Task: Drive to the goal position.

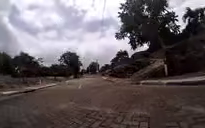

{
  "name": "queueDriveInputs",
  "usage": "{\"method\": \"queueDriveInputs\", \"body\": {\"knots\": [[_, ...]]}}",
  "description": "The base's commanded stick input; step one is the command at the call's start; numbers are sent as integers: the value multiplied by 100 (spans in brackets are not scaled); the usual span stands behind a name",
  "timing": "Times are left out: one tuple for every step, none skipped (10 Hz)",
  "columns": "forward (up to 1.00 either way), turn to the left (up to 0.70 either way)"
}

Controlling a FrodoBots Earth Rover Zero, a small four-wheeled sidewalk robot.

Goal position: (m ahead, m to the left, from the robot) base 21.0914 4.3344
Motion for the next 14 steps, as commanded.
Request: {"method": "queueDriveInputs", "body": {"knots": [[85,0],[85,0],[85,2],[85,27],[85,25],[85,0],[85,0],[85,0],[85,0],[85,0],[85,0],[85,0],[85,0],[85,0]]}}
